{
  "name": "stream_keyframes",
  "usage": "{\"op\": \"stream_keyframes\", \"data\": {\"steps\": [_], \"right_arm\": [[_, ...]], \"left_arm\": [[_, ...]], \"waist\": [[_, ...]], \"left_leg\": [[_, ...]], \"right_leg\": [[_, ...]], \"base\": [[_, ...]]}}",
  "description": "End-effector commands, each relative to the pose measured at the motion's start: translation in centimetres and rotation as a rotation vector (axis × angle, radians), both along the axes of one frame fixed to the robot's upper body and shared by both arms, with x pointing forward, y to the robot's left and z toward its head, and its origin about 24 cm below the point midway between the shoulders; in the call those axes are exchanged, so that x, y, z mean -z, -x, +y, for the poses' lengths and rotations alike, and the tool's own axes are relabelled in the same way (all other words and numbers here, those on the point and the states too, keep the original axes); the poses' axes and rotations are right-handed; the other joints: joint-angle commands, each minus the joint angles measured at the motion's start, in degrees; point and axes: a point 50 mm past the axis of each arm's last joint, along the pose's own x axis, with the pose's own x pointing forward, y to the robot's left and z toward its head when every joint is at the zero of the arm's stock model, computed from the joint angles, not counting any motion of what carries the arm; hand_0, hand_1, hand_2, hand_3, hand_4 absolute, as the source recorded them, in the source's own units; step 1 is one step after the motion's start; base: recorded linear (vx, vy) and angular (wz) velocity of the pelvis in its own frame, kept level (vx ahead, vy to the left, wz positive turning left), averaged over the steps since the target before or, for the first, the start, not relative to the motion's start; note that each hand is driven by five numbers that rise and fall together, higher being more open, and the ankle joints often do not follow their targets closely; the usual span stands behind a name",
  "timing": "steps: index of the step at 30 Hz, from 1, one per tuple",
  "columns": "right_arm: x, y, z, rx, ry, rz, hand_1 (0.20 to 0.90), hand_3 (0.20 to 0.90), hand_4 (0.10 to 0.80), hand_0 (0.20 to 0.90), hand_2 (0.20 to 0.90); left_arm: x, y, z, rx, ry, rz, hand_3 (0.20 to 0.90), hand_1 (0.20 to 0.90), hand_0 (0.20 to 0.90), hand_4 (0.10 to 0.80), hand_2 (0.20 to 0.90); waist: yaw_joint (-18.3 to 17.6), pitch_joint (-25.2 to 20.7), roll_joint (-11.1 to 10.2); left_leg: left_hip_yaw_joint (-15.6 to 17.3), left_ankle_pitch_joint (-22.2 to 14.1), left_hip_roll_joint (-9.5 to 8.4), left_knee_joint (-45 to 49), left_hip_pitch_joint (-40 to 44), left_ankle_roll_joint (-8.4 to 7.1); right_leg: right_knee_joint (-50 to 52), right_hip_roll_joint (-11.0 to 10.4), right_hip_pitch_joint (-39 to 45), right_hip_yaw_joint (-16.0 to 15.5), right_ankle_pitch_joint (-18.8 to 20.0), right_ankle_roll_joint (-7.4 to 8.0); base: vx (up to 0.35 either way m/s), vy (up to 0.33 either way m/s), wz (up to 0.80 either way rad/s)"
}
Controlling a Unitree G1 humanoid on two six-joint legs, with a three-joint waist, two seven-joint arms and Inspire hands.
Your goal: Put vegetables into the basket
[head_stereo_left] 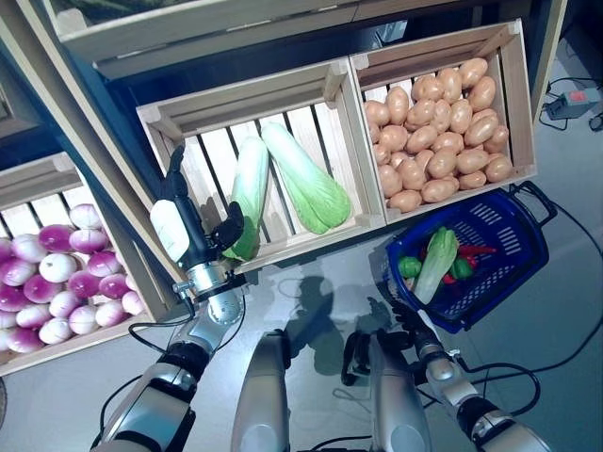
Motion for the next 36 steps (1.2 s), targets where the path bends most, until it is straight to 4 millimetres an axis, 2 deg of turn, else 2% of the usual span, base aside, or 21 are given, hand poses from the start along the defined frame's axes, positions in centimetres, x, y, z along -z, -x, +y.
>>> {"op": "stream_keyframes", "data": {"steps": [1, 8, 20, 23, 27, 31, 36], "right_arm": [[2.4, 4.5, -2.9, 0.048, 0.094, 0.115, 0.900, 0.900, 0.800, 0.900, 0.900], [3.1, 5.6, -2.7, 0.060, 0.084, 0.150, 0.900, 0.900, 0.800, 0.900, 0.900], [4.0, 7.0, -2.1, 0.071, 0.060, 0.191, 0.900, 0.900, 0.800, 0.900, 0.900], [4.0, 7.0, -2.0, 0.068, 0.054, 0.195, 0.900, 0.900, 0.800, 0.900, 0.900], [3.8, 6.6, -1.9, 0.052, 0.049, 0.189, 0.900, 0.900, 0.800, 0.900, 0.900], [3.7, 6.1, -1.7, 0.053, 0.030, 0.185, 0.900, 0.900, 0.800, 0.900, 0.900], [3.4, 5.5, -1.6, 0.045, 0.043, 0.180, 0.900, 0.900, 0.800, 0.900, 0.900]], "left_arm": [[-1.9, 0.8, -0.7, -0.006, -0.027, -0.208, 0.900, 0.900, 0.900, 0.800, 0.900], [-2.7, 1.3, -1.8, 0.034, -0.164, -0.287, 0.900, 0.900, 0.900, 0.800, 0.900], [-3.4, 2.0, -3.2, 0.129, -0.176, -0.313, 0.900, 0.900, 0.900, 0.800, 0.900], [-3.6, 1.8, -3.5, 0.163, -0.176, -0.282, 0.900, 0.900, 0.900, 0.800, 0.900], [-2.9, 1.3, -3.3, 0.213, -0.014, -0.158, 0.900, 0.900, 0.900, 0.800, 0.900], [-1.8, 0.8, -3.1, 0.215, 0.119, -0.076, 0.900, 0.900, 0.900, 0.800, 0.900], [-0.5, 0.0, -3.4, 0.227, 0.193, 0.018, 0.900, 0.900, 0.900, 0.800, 0.900]], "waist": [[-0.34, -5.42, 2.23], [-0.37, -7.20, 2.15], [0.00, -10.47, 1.96], [-0.06, -10.91, 1.86], [-0.10, -10.69, 1.81], [-0.11, -9.44, 1.79], [-0.70, -7.32, 1.83]], "left_leg": [[2.42, -1.24, -1.29, -4.90, 4.17, 5.00], [2.60, 1.50, -1.08, -11.96, 8.36, 4.25], [2.52, 5.06, -1.95, -22.20, 15.82, 3.06], [2.93, 6.38, -2.05, -23.41, 16.08, 3.23], [2.91, 6.32, -2.26, -23.35, 16.27, 3.19], [2.70, 4.30, -2.14, -20.02, 14.98, 3.30], [2.85, 3.90, -2.20, -17.55, 12.15, 3.96]], "right_leg": [[-5.69, -1.73, 4.62, -1.57, 4.29, -0.54], [-12.79, -1.61, 8.56, -2.06, 6.88, 0.39], [-25.85, -0.42, 17.40, -3.29, 10.80, 1.97], [-27.95, -0.14, 18.14, -3.65, 12.25, 1.73], [-29.25, 0.17, 19.24, -3.61, 12.69, 1.94], [-26.15, -0.10, 18.17, -3.18, 11.30, 2.06], [-22.13, -0.50, 14.78, -2.26, 10.54, 1.74]], "base": [[0.037, 0.002, -0.01], [0.048, 0.001, -0.03], [0.072, 0.010, -0.04], [0.003, 0.001, 0.01], [0.020, 0.008, 0.00], [0.011, 0.012, -0.01], [-0.059, 0.041, 0.00]]}}
